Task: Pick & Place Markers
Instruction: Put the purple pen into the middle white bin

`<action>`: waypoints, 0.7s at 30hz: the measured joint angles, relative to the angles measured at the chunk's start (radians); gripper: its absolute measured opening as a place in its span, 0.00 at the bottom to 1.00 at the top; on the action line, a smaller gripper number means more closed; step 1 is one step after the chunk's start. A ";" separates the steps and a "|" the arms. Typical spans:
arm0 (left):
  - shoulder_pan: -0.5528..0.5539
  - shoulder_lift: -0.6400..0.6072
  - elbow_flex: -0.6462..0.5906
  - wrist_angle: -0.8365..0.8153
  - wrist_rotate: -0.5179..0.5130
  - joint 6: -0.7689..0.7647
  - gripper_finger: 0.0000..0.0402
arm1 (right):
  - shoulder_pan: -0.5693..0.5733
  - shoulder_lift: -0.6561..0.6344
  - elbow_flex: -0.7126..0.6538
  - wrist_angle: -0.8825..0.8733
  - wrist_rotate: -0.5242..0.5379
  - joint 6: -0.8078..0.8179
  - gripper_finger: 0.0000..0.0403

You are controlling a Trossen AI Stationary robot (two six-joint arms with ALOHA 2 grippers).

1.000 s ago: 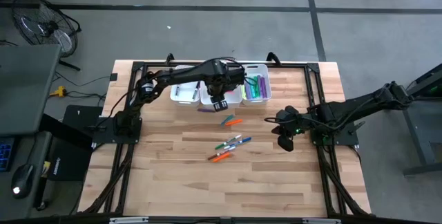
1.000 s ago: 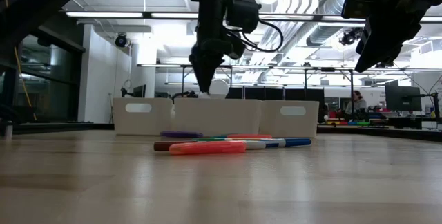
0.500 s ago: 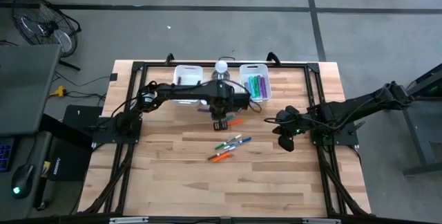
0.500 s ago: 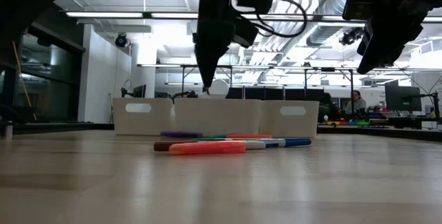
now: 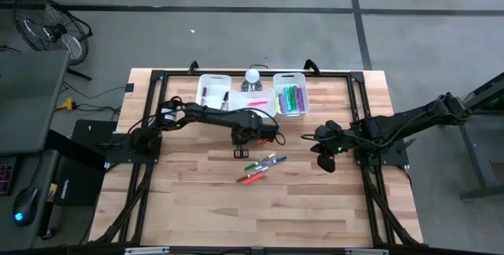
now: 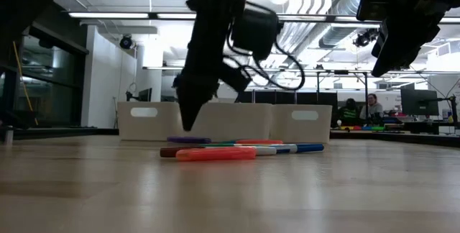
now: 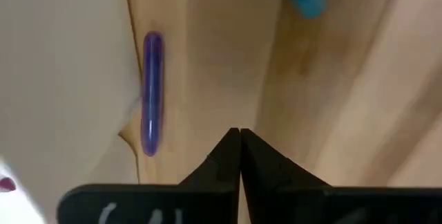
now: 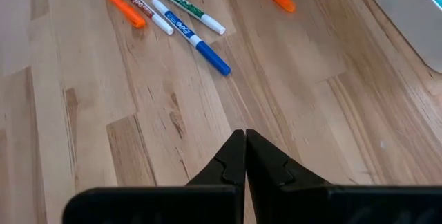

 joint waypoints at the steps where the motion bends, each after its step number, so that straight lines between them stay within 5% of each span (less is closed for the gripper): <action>1: 0.000 0.000 -0.018 0.014 -0.019 -0.002 0.00 | 0.000 0.000 0.000 0.001 0.000 0.000 0.00; 13: 0.000 0.001 -0.072 0.026 -0.060 0.026 0.02 | 0.000 0.000 0.000 0.004 0.000 0.001 0.00; 21: 0.000 0.001 -0.072 0.027 -0.067 0.059 0.24 | 0.000 0.000 0.000 0.004 -0.003 0.023 0.00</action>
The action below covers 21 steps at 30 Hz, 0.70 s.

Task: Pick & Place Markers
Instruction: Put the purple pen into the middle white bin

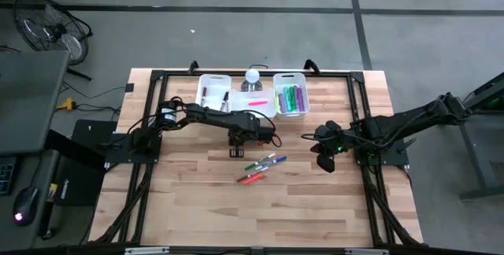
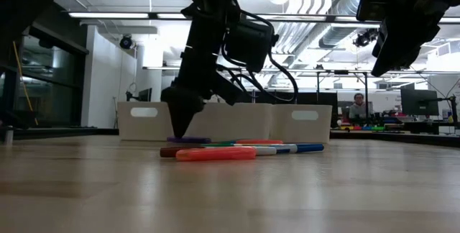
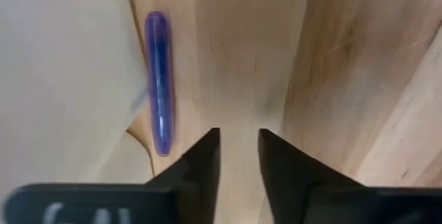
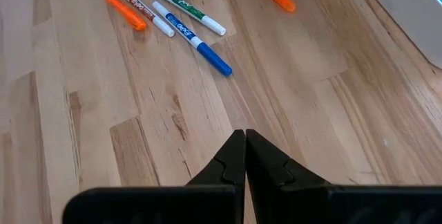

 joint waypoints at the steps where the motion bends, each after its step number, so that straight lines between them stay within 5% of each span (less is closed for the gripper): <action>1: 0.000 0.000 0.000 0.000 -0.015 -0.002 0.27 | 0.000 0.000 0.000 0.000 -0.001 0.001 0.00; 8: 0.007 0.000 0.000 0.016 -0.074 -0.007 0.42 | 0.000 0.000 0.000 0.000 -0.008 0.049 0.00; 21: 0.052 0.000 0.000 0.063 -0.073 0.072 0.44 | 0.000 0.000 0.000 0.096 0.004 0.109 0.00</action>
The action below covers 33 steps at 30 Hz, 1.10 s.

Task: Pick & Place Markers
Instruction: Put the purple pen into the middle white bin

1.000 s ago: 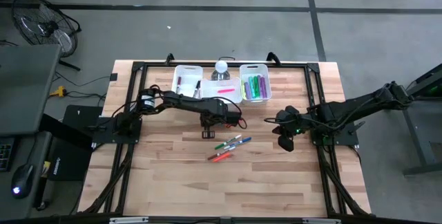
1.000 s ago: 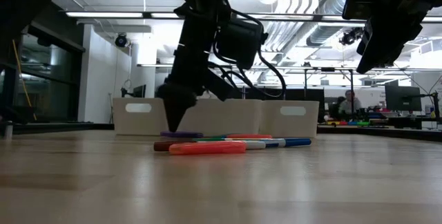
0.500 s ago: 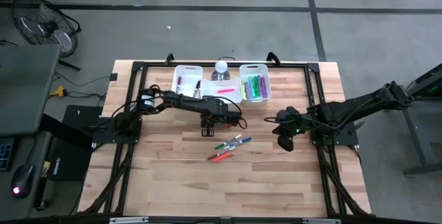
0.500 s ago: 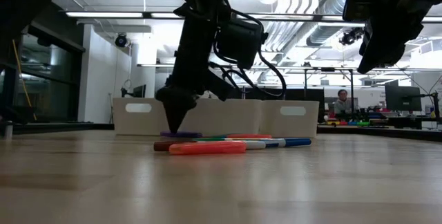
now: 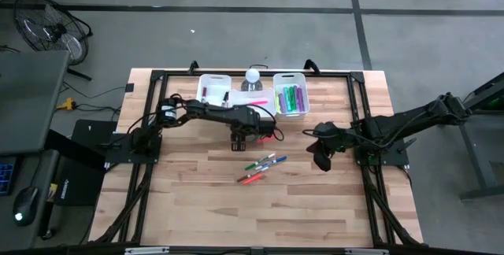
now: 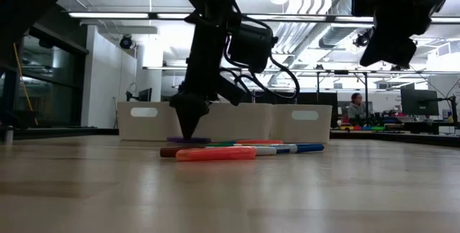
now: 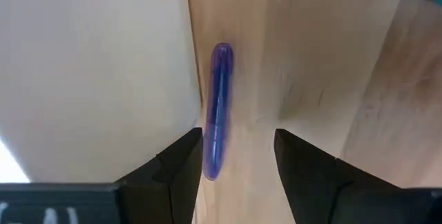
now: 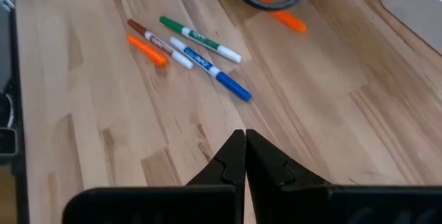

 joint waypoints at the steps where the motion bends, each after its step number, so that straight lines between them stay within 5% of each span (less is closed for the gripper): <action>1: 0.004 0.000 0.000 0.002 0.001 0.008 0.44 | 0.000 0.000 0.000 0.009 0.001 0.000 0.00; 21: 0.033 -0.002 0.003 0.028 0.111 0.145 0.44 | 0.000 0.000 0.000 0.063 -0.002 0.051 0.00; 33: 0.034 0.002 -0.001 0.055 -0.025 0.104 0.44 | 0.000 0.000 0.000 0.063 -0.001 0.076 0.00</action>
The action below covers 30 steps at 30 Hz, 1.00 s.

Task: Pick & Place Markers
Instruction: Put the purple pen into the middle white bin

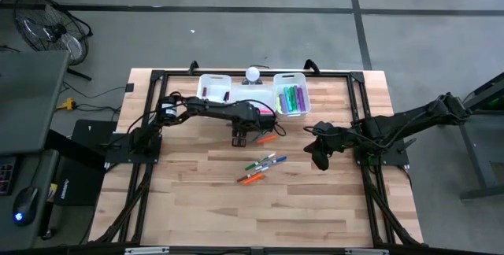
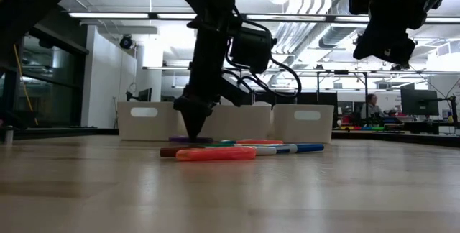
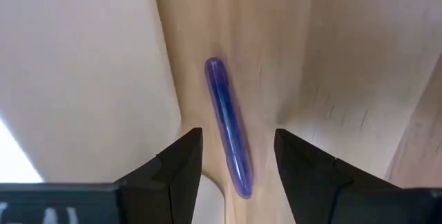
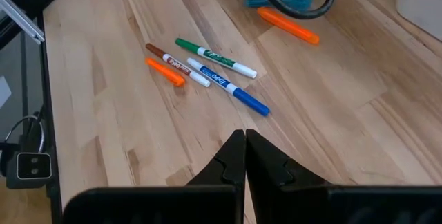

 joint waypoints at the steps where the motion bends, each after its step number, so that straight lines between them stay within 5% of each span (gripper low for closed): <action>1: 0.000 0.000 0.000 -0.002 -0.002 -0.008 0.44 | 0.000 0.000 0.000 0.000 0.000 0.000 0.00; 9: 0.000 0.000 0.000 -0.028 -0.059 -0.112 0.44 | 0.000 0.000 0.000 0.000 0.000 0.000 0.00; 30: 0.000 0.000 0.000 -0.046 0.033 -0.210 0.44 | 0.000 0.000 0.000 0.000 -0.003 0.055 0.00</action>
